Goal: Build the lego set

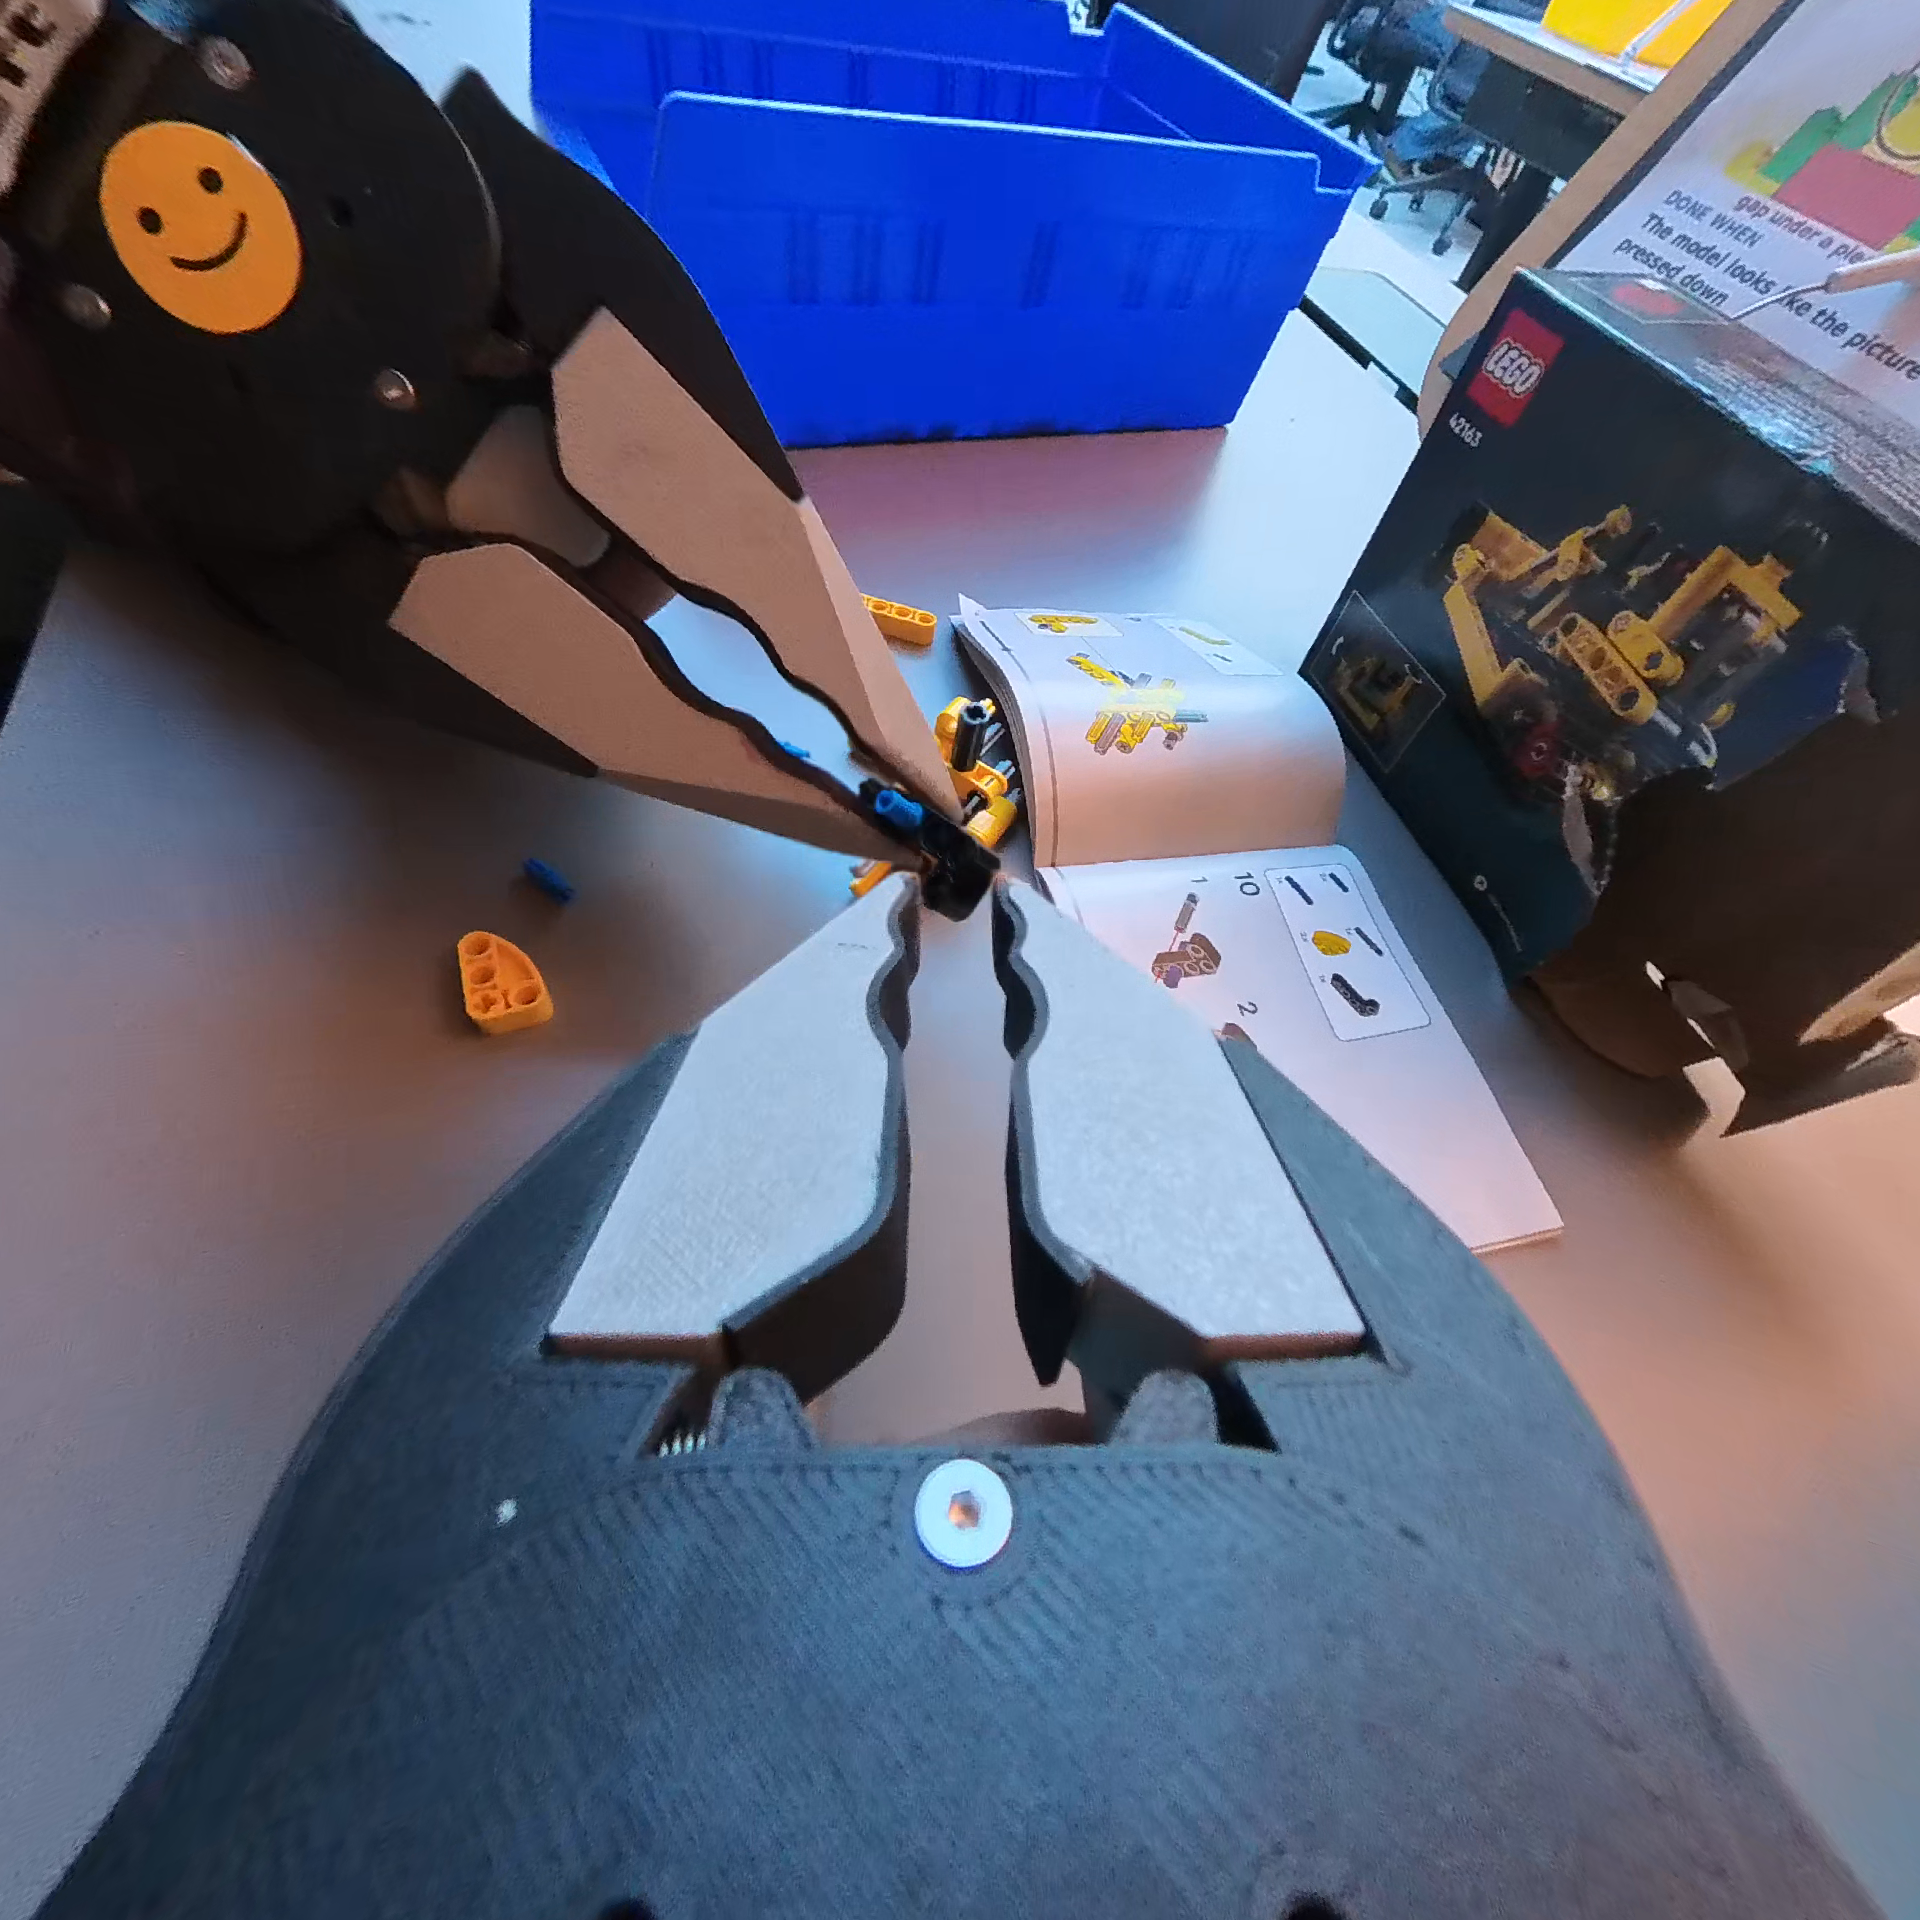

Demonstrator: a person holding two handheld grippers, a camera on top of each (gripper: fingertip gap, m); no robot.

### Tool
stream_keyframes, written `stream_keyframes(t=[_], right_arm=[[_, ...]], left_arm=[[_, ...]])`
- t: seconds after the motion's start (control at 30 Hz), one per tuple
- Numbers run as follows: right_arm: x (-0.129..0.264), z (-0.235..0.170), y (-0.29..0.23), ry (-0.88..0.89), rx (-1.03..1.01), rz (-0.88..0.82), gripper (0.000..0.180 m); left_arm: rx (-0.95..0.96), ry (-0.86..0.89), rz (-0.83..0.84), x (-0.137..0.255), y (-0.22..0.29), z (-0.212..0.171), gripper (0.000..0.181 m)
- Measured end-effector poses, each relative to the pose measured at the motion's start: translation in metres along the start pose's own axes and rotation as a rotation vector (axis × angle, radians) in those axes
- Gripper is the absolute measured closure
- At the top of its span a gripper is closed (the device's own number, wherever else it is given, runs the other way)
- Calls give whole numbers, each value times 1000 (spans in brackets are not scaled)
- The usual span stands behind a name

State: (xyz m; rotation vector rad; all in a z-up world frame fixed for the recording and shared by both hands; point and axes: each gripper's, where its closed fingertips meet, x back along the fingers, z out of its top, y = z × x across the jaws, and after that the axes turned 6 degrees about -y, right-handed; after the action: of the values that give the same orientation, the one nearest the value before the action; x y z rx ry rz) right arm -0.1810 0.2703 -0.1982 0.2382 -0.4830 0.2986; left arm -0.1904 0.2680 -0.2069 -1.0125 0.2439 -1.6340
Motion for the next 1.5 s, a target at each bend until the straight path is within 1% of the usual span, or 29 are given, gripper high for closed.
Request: stream_keyframes(t=[0.33,0.43,0.5,0.53,0.63,0.7,0.77,0.83,0.93,1.03,1.13,1.23,1.27,1.37,1.5], right_arm=[[-2,-5,1,-27,47,-34,173],[1,-3,1,-16,80,-55,173],[4,0,1,3,105,-65,174],[6,1,2,10,125,-77,174],[15,5,1,42,222,-117,174],[21,9,-2,64,286,-135,175],[24,12,-6,78,359,-151,175],[26,14,-14,96,426,-145,175],[28,21,-25,134,504,-133,174],[27,25,-33,156,613,-150,175],[24,24,-36,153,708,-175,175],[26,28,-42,205,793,-170,132],[27,28,-43,211,811,-169,135],[24,28,-42,193,836,-188,176],[25,30,-40,206,821,-191,176]], left_arm=[[-115,41,81,8,-1,11,177],[-115,66,82,10,0,14,176],[-83,104,61,13,1,18,175],[-51,126,29,15,3,19,175],[60,213,-111,23,8,26,161],[152,266,-211,31,6,31,159],[273,321,-336,40,4,38,154],[415,370,-514,50,5,44,154],[571,366,-703,53,7,43,154],[650,345,-908,58,22,43,152],[733,358,-1043,64,27,46,155],[782,369,-1107,65,27,47,168],[790,369,-1123,65,28,47,169],[802,356,-1158,65,33,48,166],[823,370,-1161,65,30,49,167]])
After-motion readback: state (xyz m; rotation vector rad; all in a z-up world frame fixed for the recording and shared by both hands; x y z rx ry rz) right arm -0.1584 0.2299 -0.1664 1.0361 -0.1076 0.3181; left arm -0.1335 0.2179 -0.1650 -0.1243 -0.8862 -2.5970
